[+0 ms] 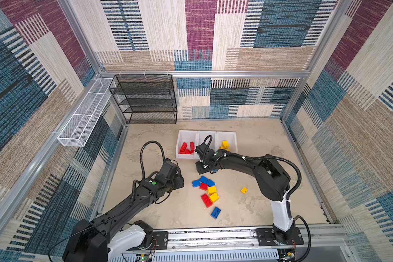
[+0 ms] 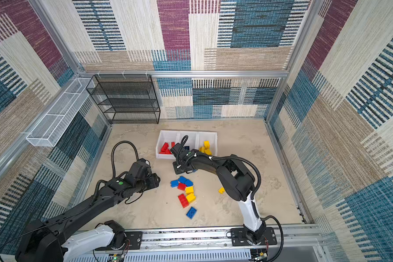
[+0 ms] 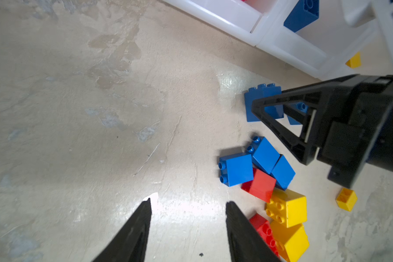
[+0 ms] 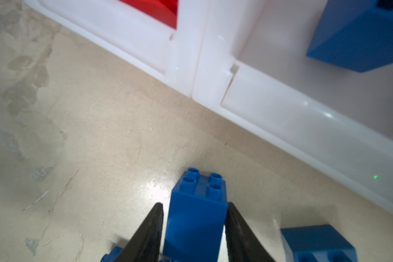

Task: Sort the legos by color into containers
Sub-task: 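Grasp a tall blue brick with the right gripper while the left gripper withdraws, then carry the blue brick into the middle bin and release it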

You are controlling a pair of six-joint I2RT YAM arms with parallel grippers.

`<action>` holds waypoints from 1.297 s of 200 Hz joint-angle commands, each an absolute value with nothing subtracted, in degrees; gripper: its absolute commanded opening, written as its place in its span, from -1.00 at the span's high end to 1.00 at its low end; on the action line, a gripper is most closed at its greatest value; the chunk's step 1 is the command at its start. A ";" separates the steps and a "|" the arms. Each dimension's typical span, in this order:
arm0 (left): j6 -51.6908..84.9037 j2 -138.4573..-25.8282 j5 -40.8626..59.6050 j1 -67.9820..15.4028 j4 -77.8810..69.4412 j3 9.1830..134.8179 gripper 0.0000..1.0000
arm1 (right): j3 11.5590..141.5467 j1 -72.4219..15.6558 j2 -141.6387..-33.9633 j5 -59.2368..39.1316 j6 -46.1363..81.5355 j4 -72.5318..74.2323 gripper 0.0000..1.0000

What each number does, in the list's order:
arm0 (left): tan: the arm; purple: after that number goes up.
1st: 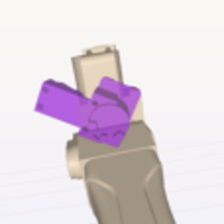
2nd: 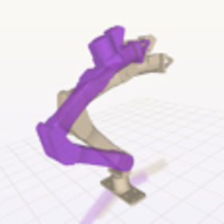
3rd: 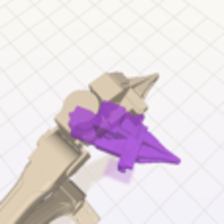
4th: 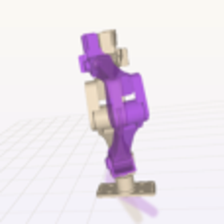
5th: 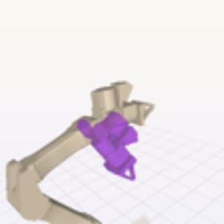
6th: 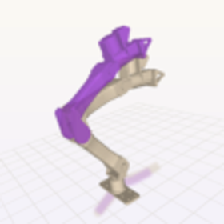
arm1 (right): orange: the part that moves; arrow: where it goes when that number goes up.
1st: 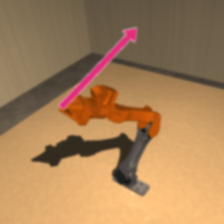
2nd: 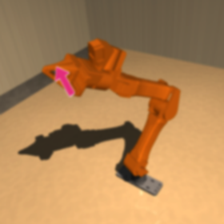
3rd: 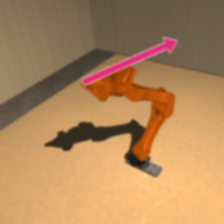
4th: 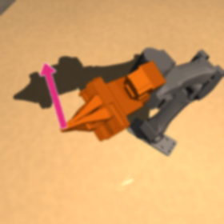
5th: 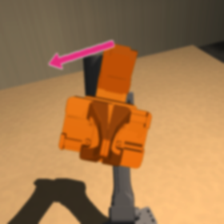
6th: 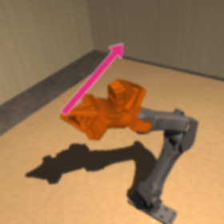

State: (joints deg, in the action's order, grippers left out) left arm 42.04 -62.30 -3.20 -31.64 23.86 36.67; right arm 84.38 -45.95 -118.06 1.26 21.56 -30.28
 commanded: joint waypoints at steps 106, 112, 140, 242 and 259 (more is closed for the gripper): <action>42.70 -59.10 -4.00 -31.64 25.62 35.43 -0.13 | 93.37 -44.65 -114.55 5.62 16.80 -34.23 0.36; 42.63 -58.78 -4.04 -31.64 25.71 35.31 -0.13 | 95.09 -43.97 -114.75 5.96 16.07 -34.58 0.36; 43.06 -57.78 -3.82 -31.63 25.76 34.62 -0.13 | 101.95 -40.20 -117.84 6.36 13.76 -35.86 0.36; 44.17 -56.07 -3.22 -31.64 26.52 33.29 -0.14 | 110.17 -34.26 -125.07 4.90 13.05 -36.56 -0.04; 44.13 -55.99 -3.25 -31.64 26.54 33.31 -0.14 | 110.04 -34.16 -124.45 4.88 13.17 -36.56 -0.23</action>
State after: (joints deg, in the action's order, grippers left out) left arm 42.41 -56.18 -2.83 -31.64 26.04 33.52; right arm 109.75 -34.20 -125.03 4.95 13.04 -36.75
